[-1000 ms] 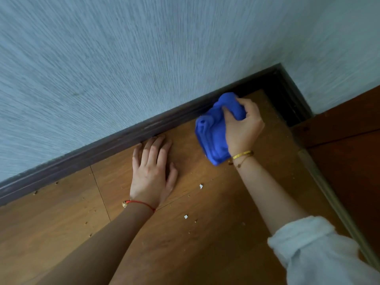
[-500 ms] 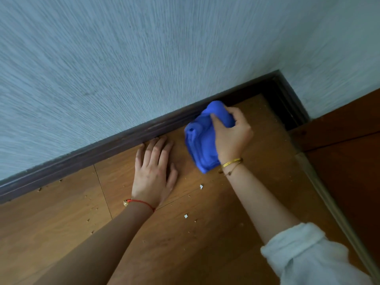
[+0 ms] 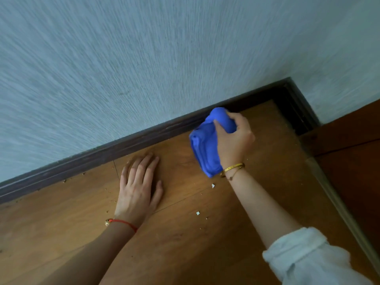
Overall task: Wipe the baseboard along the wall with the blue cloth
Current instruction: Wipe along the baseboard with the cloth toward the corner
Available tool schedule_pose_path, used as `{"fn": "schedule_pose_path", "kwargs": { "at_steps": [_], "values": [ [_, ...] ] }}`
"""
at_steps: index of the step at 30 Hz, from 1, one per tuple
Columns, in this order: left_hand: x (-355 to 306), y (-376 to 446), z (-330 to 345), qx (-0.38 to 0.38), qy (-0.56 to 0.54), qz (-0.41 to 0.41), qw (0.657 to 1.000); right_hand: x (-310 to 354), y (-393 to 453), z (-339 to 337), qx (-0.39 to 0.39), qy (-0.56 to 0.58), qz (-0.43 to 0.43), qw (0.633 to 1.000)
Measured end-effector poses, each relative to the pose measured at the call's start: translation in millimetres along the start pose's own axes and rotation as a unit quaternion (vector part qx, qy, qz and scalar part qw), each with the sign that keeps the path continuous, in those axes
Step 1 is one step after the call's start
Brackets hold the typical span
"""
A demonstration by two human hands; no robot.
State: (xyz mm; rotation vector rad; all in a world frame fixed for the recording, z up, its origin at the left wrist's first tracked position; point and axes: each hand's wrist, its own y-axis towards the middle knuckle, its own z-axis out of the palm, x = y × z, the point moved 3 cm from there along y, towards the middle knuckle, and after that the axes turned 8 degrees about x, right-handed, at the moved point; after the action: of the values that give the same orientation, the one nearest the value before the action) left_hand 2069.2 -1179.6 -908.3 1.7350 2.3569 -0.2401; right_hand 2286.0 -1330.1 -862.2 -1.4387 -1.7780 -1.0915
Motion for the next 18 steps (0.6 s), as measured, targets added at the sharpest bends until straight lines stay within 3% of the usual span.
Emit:
{"fn": "schedule_pose_path", "kwargs": {
  "at_steps": [4, 11, 16, 18],
  "values": [
    [8.1, -8.0, 0.3, -0.007, -0.012, -0.015, 1.000, 2.4, -1.5, 7.3, -0.045, 0.014, 0.040, 0.998],
    [7.8, -6.5, 0.1, -0.010, -0.033, -0.023, 0.999, 23.9, -40.7, 30.1, 0.042, 0.012, -0.053, 0.998],
    [8.7, -6.2, -0.9, -0.005, -0.036, -0.024, 0.999, 8.2, -11.8, 11.4, -0.047, 0.041, 0.048, 0.997],
    [9.1, -6.6, -0.6, -0.004, -0.035, -0.024, 0.999, 11.9, -13.8, 15.1, -0.063, 0.035, 0.048, 0.996]
  ]
}}
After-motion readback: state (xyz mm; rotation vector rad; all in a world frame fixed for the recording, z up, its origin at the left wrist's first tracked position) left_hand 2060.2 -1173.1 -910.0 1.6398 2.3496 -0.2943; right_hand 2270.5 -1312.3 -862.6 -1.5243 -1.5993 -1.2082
